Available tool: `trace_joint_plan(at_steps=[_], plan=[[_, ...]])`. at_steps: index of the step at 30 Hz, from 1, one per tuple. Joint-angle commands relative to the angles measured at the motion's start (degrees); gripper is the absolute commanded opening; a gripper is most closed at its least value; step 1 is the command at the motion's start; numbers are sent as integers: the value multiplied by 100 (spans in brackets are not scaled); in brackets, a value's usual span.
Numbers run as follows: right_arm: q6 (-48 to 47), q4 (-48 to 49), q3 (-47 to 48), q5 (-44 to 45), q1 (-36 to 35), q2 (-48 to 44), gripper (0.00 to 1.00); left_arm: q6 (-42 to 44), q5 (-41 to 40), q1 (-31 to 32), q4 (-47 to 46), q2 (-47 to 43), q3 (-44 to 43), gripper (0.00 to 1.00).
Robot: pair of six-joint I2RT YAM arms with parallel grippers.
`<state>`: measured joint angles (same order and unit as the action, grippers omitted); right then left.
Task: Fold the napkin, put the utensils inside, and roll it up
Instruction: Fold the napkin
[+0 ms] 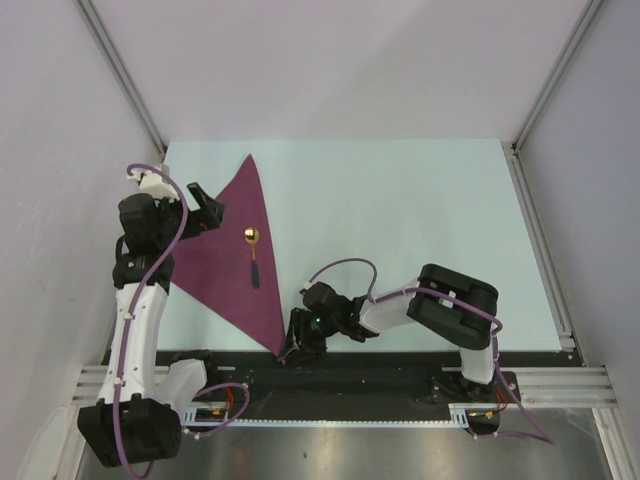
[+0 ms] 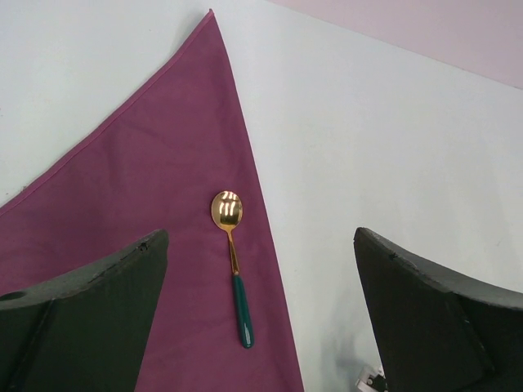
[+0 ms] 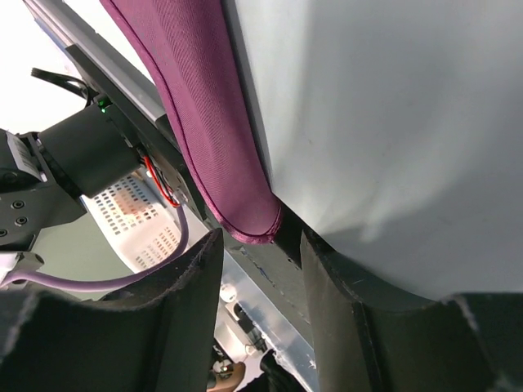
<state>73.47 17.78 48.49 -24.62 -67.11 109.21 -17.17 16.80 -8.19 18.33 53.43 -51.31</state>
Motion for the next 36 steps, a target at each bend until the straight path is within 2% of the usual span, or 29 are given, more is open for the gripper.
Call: trace_joint_plan(at_steps=[1,17,23,26,32,36], plan=[[-131,-266,266,124,40,153,47,-85,122,133,-198,-52,42,100],[-131,-539,495,54,40,443,40,-94,148,238,-207,-69,51,100],[-158,-635,565,36,58,488,27,-85,148,265,-198,-78,51,100],[-237,-784,626,124,49,383,16,-67,131,282,-189,-78,42,100],[-658,-1390,934,423,14,84,1,-67,122,300,-180,-87,42,100],[-825,-1496,1092,467,-30,39,0,-59,113,309,-180,-87,33,100]])
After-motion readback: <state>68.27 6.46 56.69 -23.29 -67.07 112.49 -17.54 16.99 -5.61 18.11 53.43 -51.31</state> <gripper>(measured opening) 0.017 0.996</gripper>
